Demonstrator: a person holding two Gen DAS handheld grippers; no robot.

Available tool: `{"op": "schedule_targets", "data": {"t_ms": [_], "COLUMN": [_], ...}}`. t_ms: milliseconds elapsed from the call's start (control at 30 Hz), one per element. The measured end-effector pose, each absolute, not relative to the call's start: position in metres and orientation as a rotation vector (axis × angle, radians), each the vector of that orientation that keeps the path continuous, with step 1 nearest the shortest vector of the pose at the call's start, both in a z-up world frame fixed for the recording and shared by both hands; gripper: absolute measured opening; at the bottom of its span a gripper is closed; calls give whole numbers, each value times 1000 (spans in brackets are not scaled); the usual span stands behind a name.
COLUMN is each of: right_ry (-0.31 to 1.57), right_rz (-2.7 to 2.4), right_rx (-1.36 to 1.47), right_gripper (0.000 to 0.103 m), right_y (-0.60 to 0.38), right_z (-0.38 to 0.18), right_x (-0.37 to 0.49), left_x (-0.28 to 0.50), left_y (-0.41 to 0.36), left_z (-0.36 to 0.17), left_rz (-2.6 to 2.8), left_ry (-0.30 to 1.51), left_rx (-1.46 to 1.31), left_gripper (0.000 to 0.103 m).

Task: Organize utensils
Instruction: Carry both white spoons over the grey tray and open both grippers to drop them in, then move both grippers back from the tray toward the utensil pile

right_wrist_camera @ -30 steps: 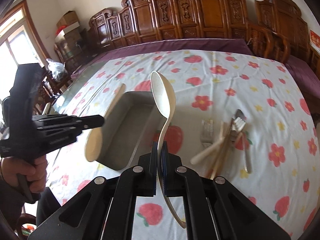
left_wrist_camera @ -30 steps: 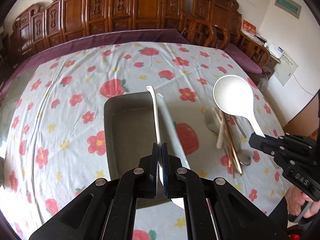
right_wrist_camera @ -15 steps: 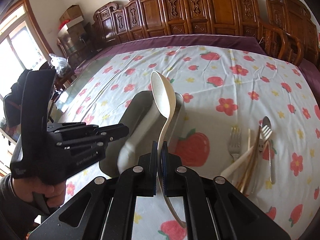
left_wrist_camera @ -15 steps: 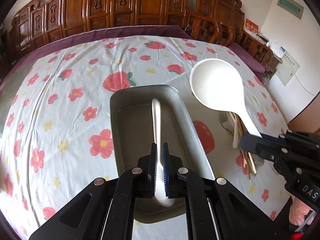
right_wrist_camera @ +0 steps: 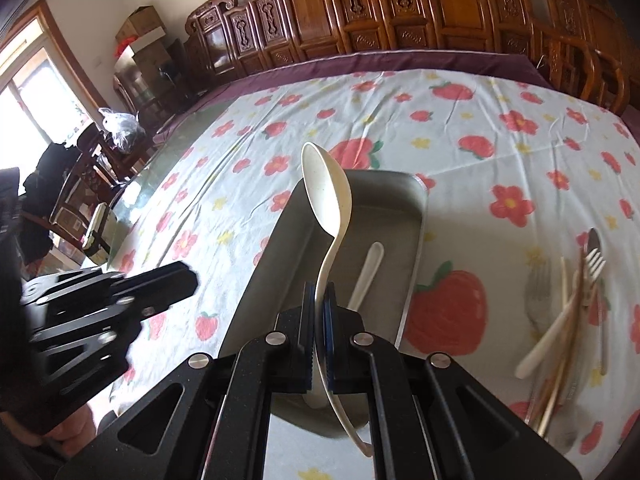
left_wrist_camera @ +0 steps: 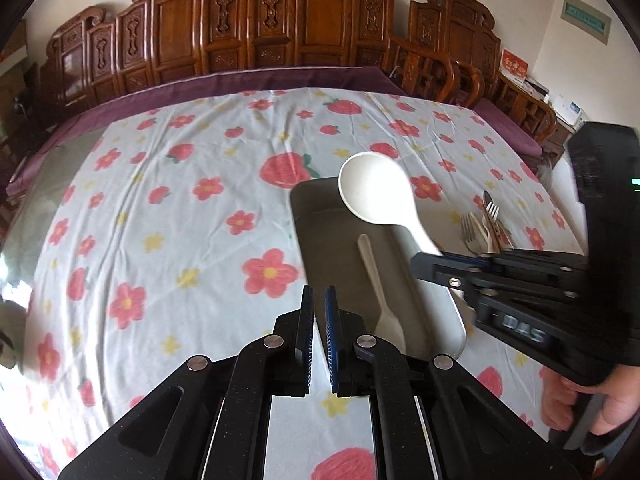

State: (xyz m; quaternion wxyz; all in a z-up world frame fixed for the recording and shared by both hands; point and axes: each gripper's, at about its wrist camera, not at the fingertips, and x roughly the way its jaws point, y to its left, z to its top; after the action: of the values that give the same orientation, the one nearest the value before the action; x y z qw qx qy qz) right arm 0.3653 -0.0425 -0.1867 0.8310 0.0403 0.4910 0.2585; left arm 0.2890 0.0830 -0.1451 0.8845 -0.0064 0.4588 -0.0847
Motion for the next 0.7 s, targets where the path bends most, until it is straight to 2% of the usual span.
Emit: {"op": "schedule_targets", "data": {"t_ms": [267,500,700], "right_ry": [1071,1079,1045], "right_rz": [538,536,558], "right_rx": [88,72,68], "right_gripper": [6,15,15], "right_y": [-23,-21,-41], "right_z": [-201,-206,-193], "right_x": [375,376,362], "left_x": [279,276,272], "left_y": [95,101,98], "left_z": [-136,-134,-130], "left_rz": [-159,-150,-155], "left_ry": [933,926,915], "left_rx": [-9,-12,-15], "left_gripper": [5,5,5]}}
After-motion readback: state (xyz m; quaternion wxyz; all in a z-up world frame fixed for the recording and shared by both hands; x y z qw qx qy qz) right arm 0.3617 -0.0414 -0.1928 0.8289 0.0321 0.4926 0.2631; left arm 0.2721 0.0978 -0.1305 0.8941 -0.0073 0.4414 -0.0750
